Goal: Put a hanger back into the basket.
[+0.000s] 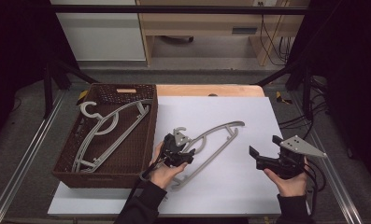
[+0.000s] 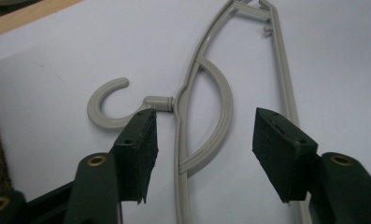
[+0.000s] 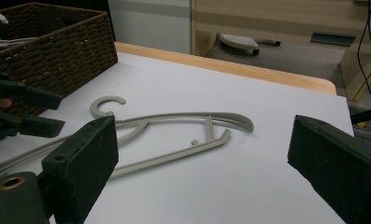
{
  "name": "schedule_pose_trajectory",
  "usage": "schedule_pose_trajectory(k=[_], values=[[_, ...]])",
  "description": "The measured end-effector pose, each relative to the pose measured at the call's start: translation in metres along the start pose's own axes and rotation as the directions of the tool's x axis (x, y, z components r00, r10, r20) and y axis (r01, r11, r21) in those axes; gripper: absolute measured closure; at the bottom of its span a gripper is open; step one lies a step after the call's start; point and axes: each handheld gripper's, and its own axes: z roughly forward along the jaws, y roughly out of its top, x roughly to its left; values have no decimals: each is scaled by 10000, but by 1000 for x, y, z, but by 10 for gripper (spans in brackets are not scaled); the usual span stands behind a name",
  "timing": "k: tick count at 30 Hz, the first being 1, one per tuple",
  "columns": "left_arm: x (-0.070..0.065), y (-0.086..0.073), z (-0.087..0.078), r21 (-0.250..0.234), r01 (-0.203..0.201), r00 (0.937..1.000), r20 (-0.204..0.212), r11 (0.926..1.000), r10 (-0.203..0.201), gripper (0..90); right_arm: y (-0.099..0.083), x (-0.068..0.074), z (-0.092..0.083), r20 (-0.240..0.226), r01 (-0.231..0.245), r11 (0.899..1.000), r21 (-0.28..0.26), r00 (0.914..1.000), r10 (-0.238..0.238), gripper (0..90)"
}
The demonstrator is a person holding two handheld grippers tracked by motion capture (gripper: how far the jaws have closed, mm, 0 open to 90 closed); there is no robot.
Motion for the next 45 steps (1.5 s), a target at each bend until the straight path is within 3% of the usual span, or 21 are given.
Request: schedule_pose_trajectory(k=[9,26,45], values=[[5,-6,26,583,144,9997,-196,9982,-133,473,1,-1,-2,-10,-26,9999,-100,10000,25,91],[15,-7,43,1144,-75,9975,-688,9934,154,604,1,1,1,-77,41,10000,-22,10000,-42,93],[20,-3,54,1569,587,9983,-43,9859,-587,743,1,2,3,-115,77,10000,58,9999,-76,94]])
